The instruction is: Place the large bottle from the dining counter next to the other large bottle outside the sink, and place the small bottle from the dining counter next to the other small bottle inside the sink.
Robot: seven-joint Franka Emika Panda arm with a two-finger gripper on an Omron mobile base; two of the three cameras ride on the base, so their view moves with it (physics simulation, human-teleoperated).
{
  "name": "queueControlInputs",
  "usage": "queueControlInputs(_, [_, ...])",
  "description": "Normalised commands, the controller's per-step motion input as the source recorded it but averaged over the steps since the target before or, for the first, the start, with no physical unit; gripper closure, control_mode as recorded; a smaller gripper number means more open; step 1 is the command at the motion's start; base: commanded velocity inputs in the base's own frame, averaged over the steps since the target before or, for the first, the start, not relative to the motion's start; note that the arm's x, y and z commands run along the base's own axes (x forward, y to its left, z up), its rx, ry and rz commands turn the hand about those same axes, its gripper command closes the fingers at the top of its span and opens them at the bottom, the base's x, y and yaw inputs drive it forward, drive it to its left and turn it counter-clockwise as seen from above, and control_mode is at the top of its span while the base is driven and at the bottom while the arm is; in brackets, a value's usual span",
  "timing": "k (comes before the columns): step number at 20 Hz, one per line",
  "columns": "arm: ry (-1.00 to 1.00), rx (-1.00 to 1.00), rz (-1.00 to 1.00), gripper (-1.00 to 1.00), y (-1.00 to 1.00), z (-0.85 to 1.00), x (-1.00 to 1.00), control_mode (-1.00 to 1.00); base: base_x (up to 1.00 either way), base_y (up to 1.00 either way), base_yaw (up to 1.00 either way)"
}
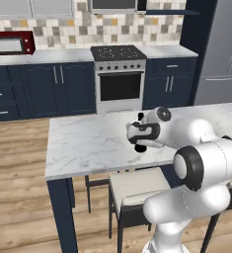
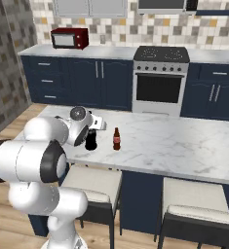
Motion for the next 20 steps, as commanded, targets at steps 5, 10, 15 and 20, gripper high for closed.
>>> queueControlInputs(5, [-0.08, 0.08, 0.0, 1.0, -0.12, 0.37, -0.2, -1.0, 0.0, 0.0, 0.0])
queueControlInputs(10, [-0.01, 0.12, 0.0, 1.0, -0.07, 0.06, 0.0, -1.0, 0.0, 0.0, 0.0])
queueControlInputs(15, [0.0, 0.0, 0.0, 1.0, 0.0, 0.0, 0.0, 1.0, 0.0, -0.04, 0.0])
queueControlInputs(20, [0.0, 0.0, 0.0, 1.0, 0.0, 0.0, 0.0, 1.0, -0.33, 0.0, 0.0])
